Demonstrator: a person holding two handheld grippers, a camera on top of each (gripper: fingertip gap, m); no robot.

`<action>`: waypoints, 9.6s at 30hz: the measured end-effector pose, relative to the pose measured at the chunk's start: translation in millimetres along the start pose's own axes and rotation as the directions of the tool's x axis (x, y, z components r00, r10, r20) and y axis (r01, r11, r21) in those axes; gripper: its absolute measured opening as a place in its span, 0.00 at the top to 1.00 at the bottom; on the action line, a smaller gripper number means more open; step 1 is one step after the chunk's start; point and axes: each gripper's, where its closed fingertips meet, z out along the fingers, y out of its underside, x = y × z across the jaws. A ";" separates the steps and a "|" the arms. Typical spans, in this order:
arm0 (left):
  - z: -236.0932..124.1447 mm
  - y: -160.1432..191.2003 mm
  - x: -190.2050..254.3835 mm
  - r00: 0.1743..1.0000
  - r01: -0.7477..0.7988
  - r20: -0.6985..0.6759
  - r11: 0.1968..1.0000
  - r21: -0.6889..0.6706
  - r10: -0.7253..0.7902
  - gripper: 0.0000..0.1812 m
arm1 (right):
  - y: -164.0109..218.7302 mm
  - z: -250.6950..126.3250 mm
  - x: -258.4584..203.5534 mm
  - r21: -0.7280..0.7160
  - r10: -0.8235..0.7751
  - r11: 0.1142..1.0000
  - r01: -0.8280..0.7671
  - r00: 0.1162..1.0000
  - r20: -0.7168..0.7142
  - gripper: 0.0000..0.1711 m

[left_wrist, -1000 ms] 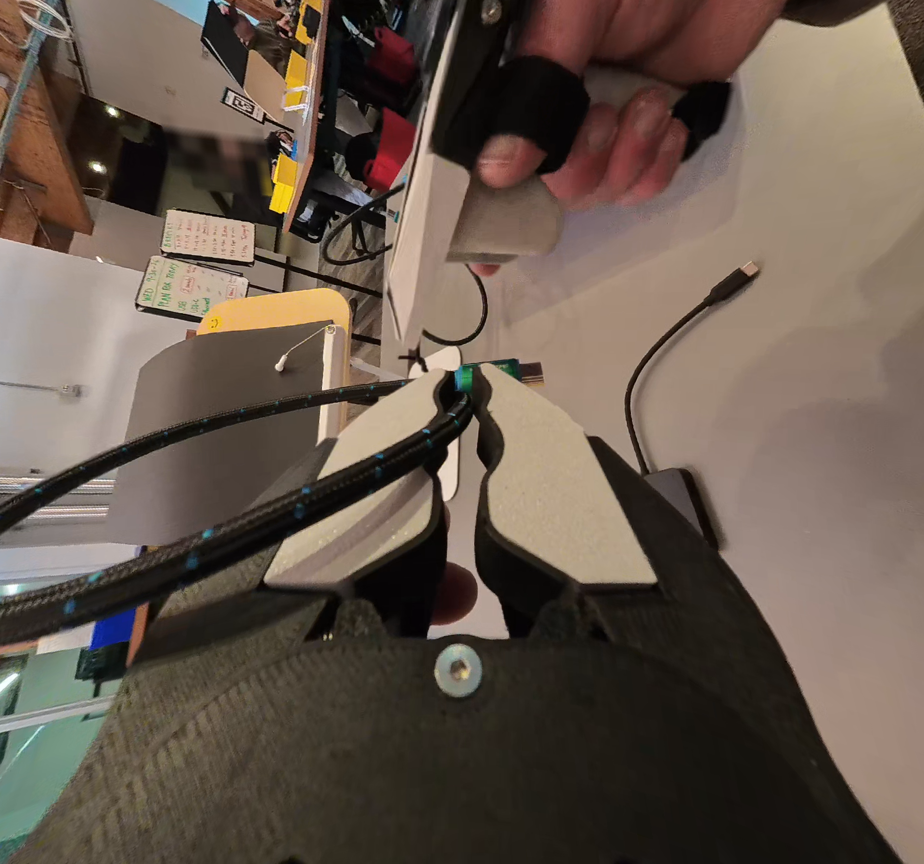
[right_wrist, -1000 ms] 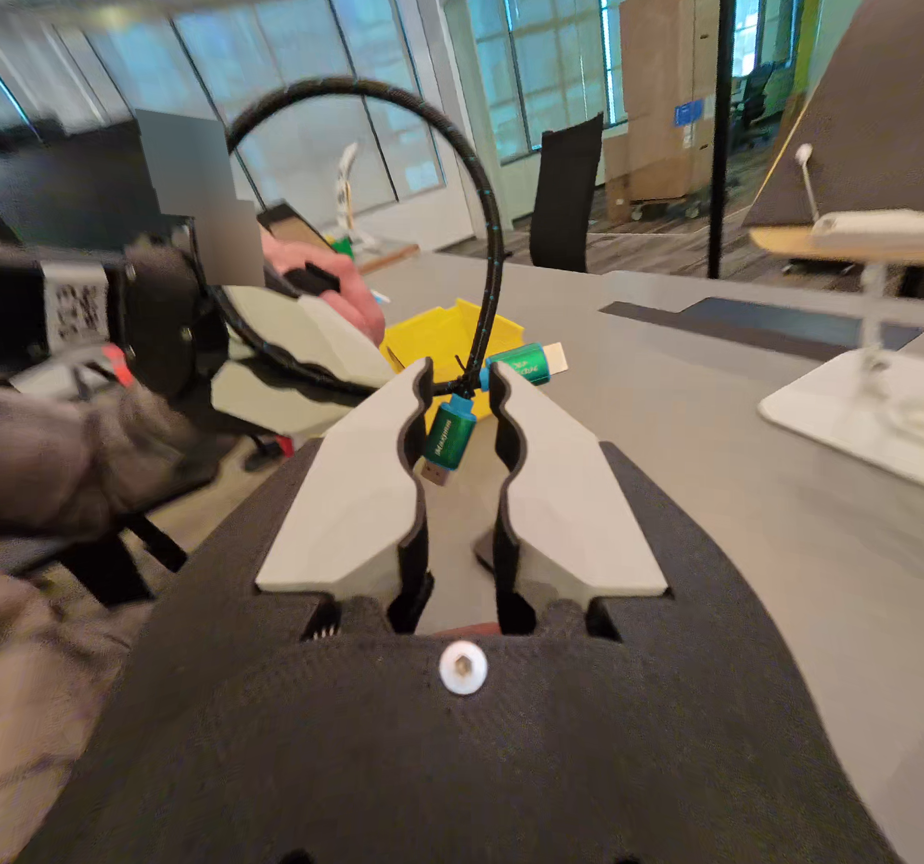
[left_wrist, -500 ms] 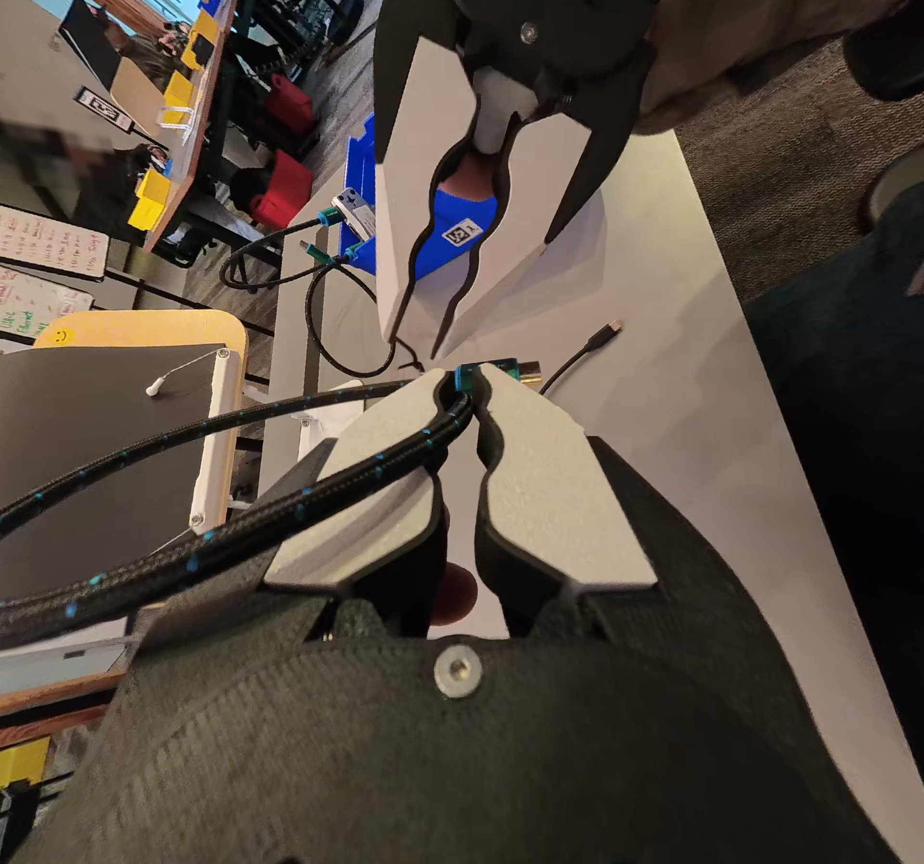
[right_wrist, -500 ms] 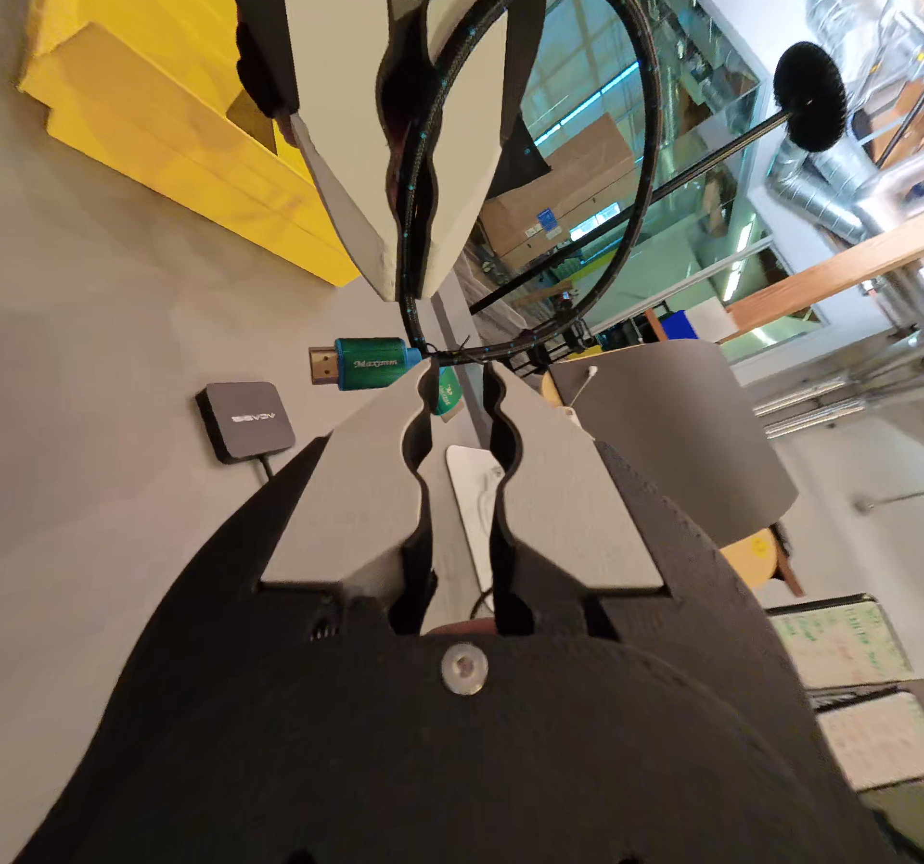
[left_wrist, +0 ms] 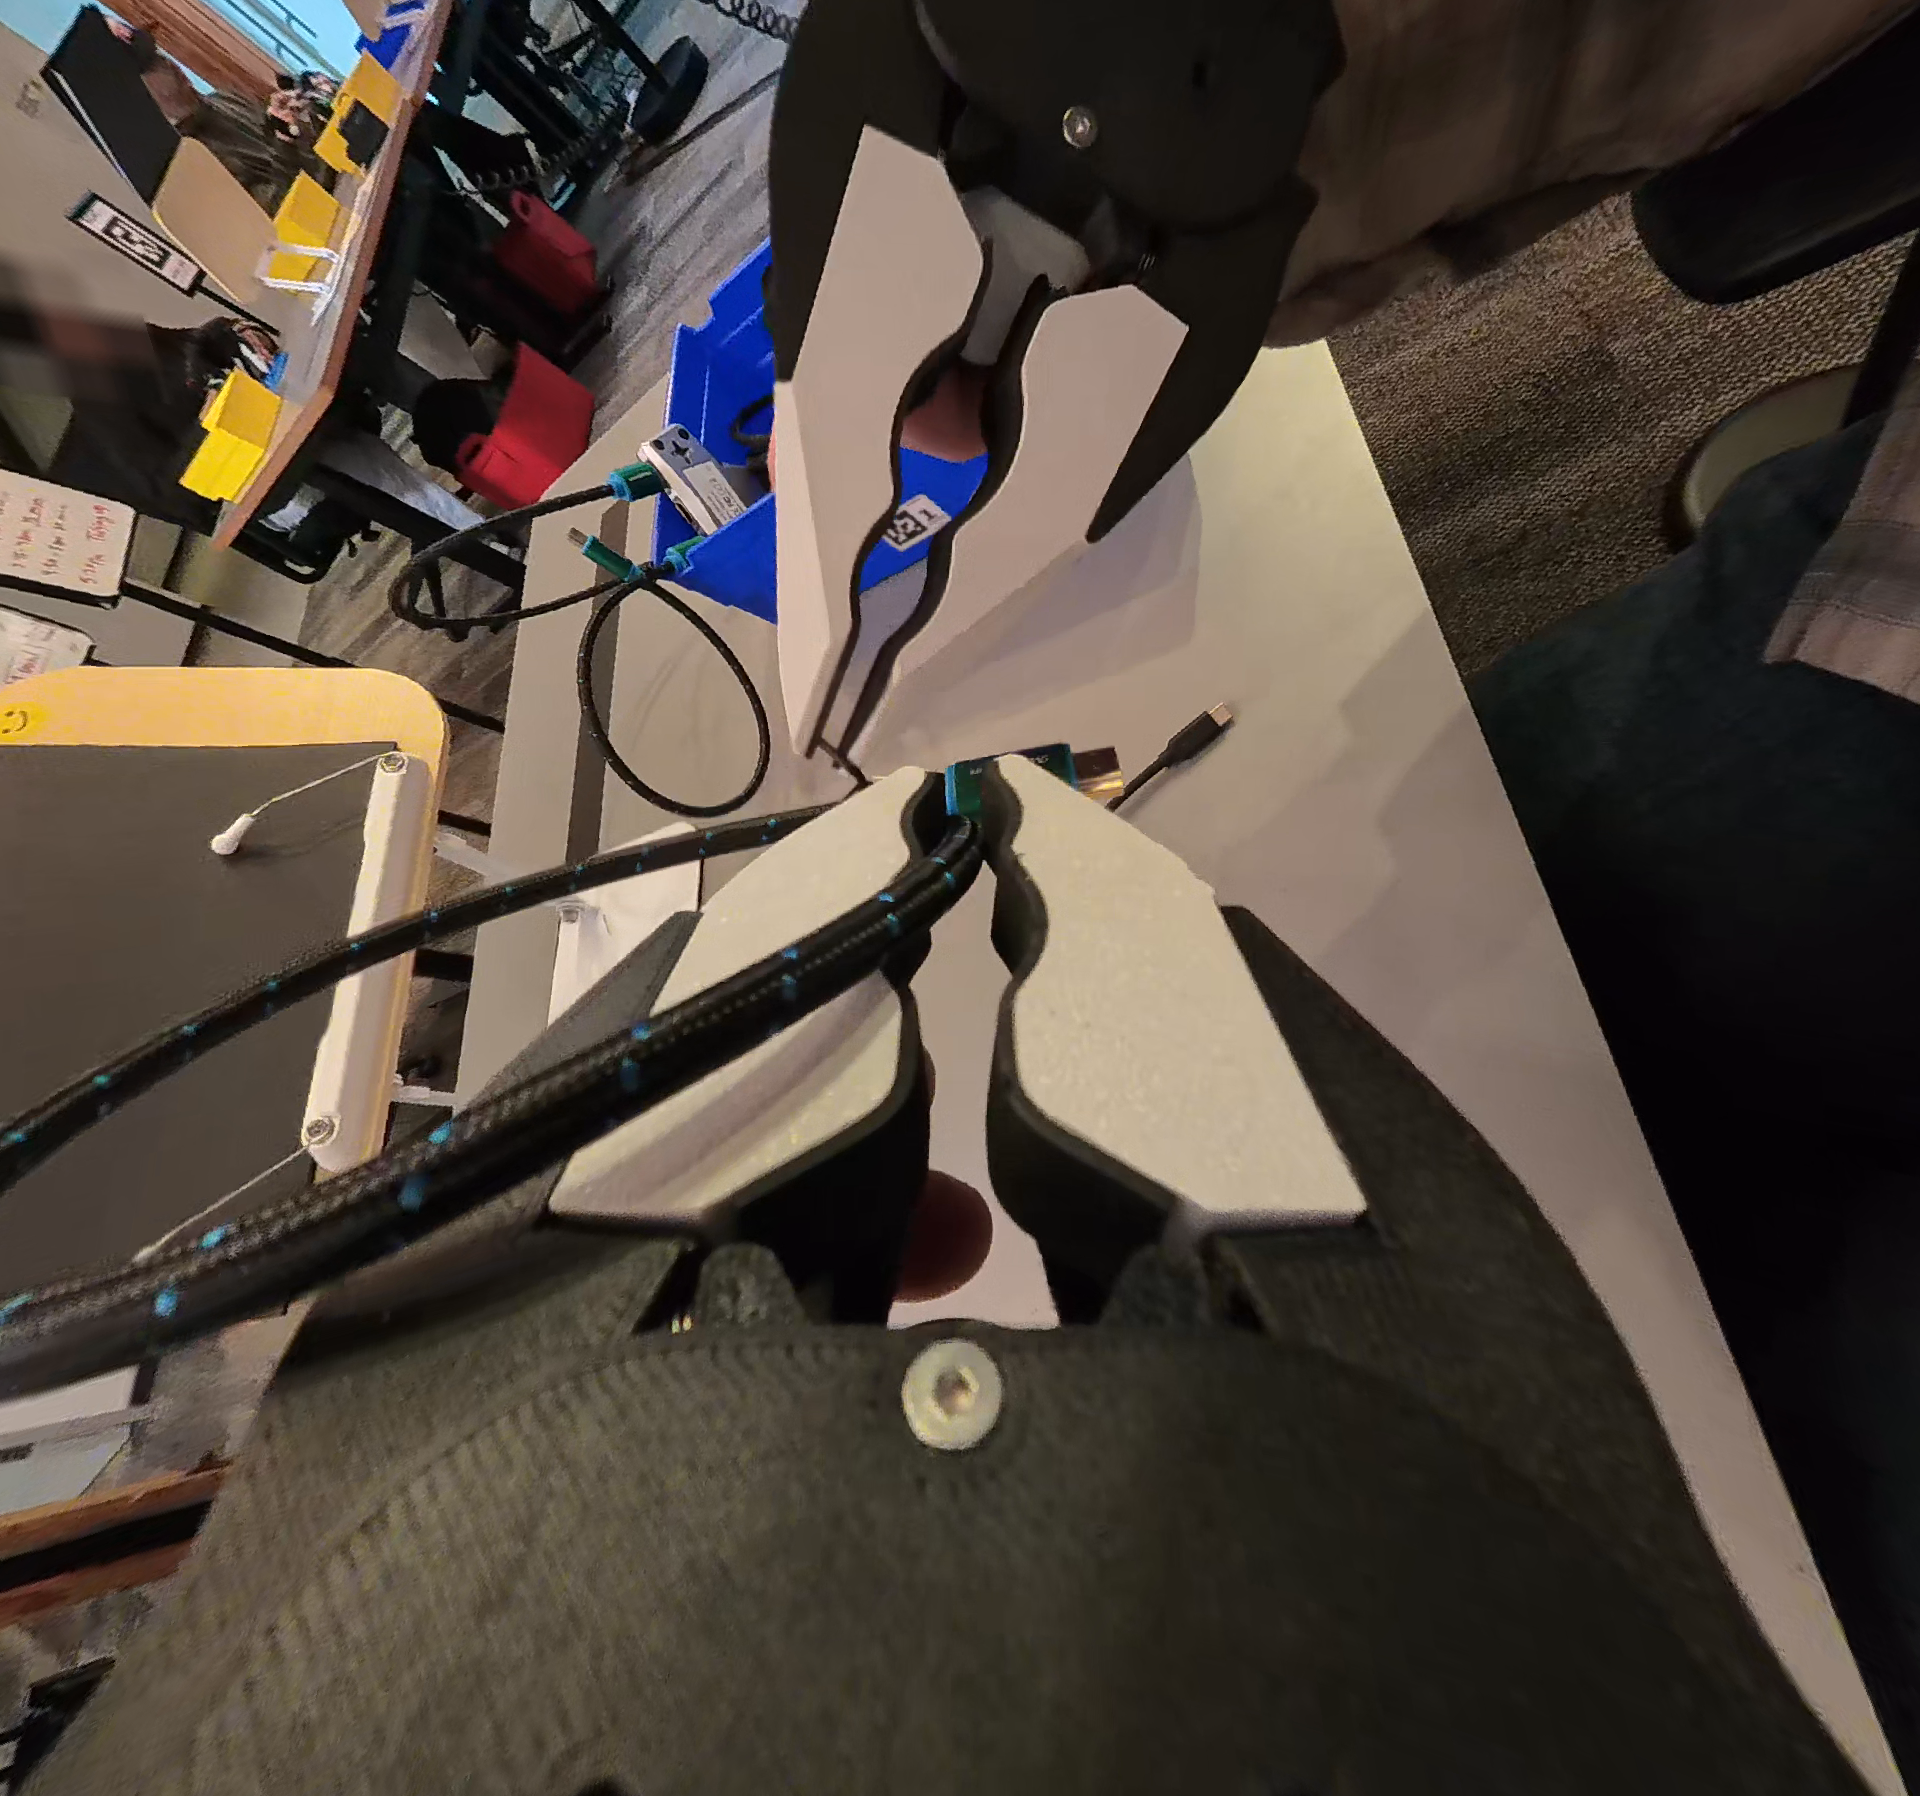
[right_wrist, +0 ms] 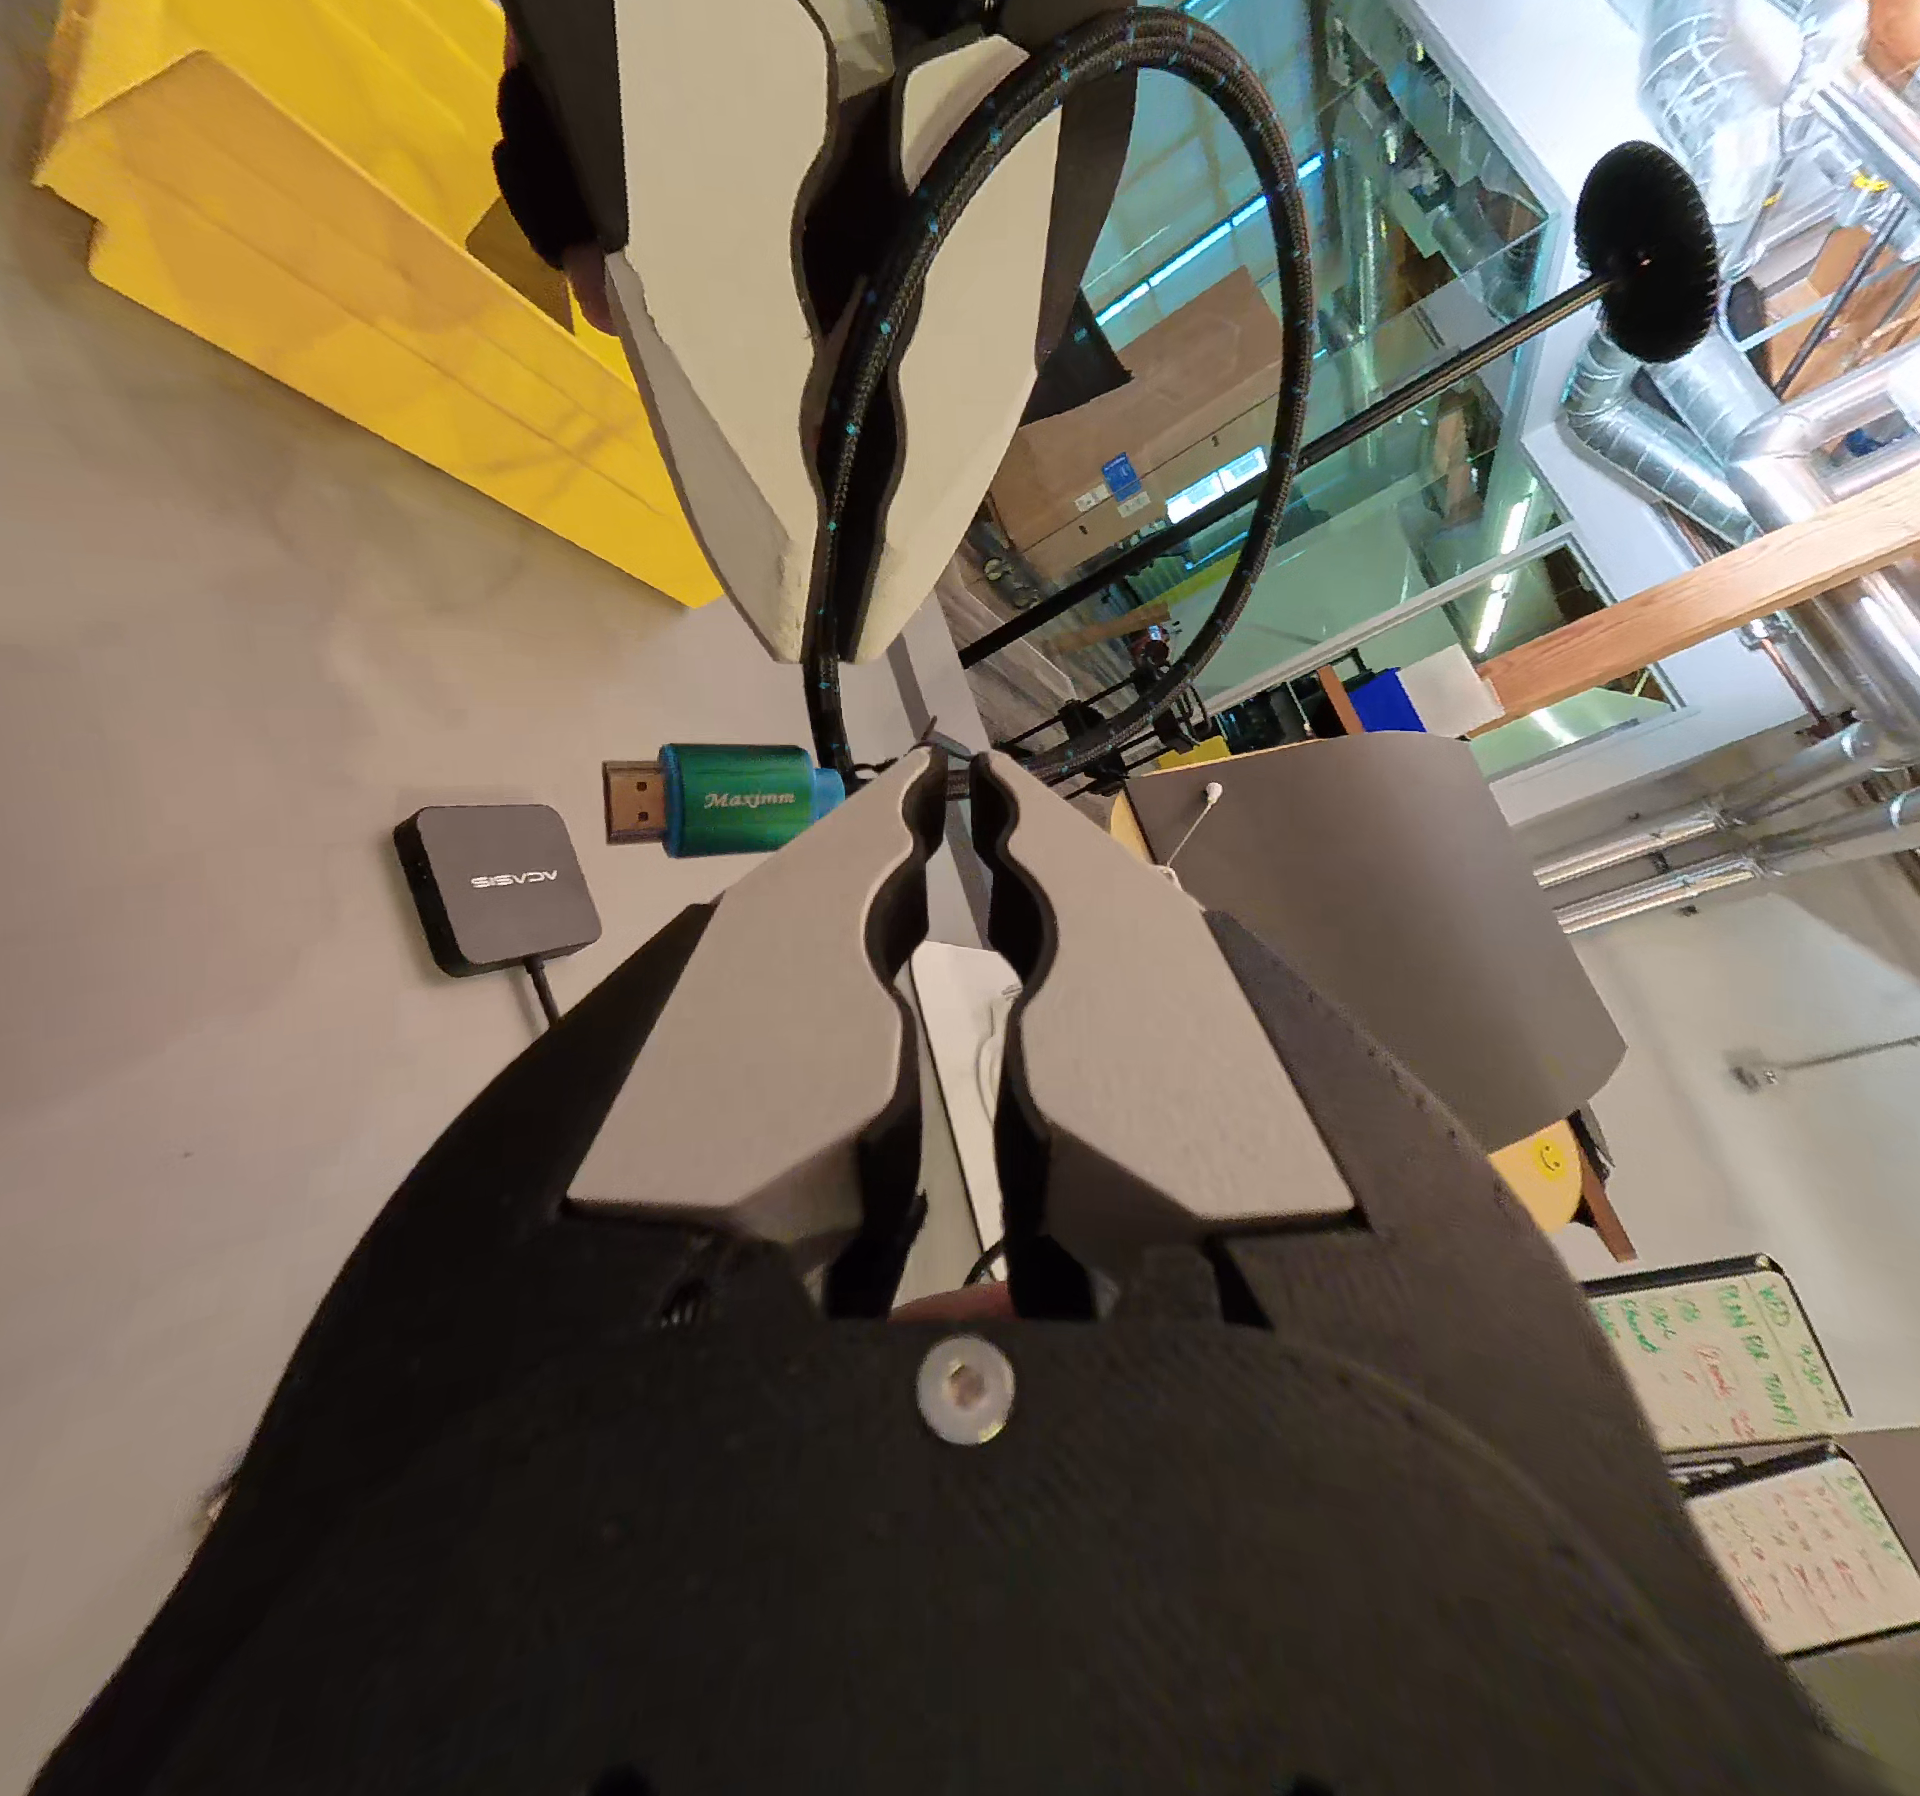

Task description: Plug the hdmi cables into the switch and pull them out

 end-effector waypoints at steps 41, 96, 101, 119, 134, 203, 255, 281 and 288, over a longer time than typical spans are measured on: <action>6.9 5.4 -12.7 0.994 -0.017 0.111 0.999 -0.048 0.022 0.97 | 8.8 5.6 3.7 -0.043 0.203 0.978 -0.202 0.979 0.018 1.00; 25.3 40.0 -62.9 0.834 -0.087 0.533 0.988 -0.128 0.143 0.81 | 11.9 9.1 27.6 0.145 0.787 0.578 -0.803 0.596 0.161 1.00; 27.9 39.9 -59.3 0.841 -0.096 0.519 0.987 -0.128 0.149 0.82 | 10.8 9.1 23.6 0.130 0.779 0.584 -0.801 0.599 0.186 1.00; 28.5 41.7 -54.6 0.809 -0.201 0.515 0.957 -0.210 0.283 0.90 | 12.2 8.6 22.1 0.102 0.774 0.595 -0.797 0.603 0.194 1.00; 27.5 42.6 -55.3 0.814 -0.188 0.517 0.962 -0.196 0.265 0.91 | 13.8 4.9 23.5 0.091 0.788 0.570 -0.816 0.575 0.218 1.00; -9.8 -9.0 5.9 0.620 0.774 -0.655 0.473 0.421 -0.431 0.97 | -23.9 7.3 6.1 0.035 -0.213 0.976 0.217 0.973 -0.087 1.00; -10.0 18.9 -17.5 0.835 0.549 -0.333 0.706 0.447 -0.437 0.97 | -36.6 0.8 -4.4 -0.076 0.778 0.205 -0.976 0.115 0.618 1.00; 0.0 21.3 -19.1 0.744 0.668 -0.413 0.609 0.428 -0.525 0.97 | -9.9 13.6 12.5 -0.053 -0.158 0.987 0.151 0.970 -0.183 1.00; -1.2 24.1 -22.5 0.769 0.639 -0.373 0.634 0.435 -0.519 0.97 | -7.1 13.8 6.8 0.013 0.181 0.983 -0.181 0.983 -0.029 1.00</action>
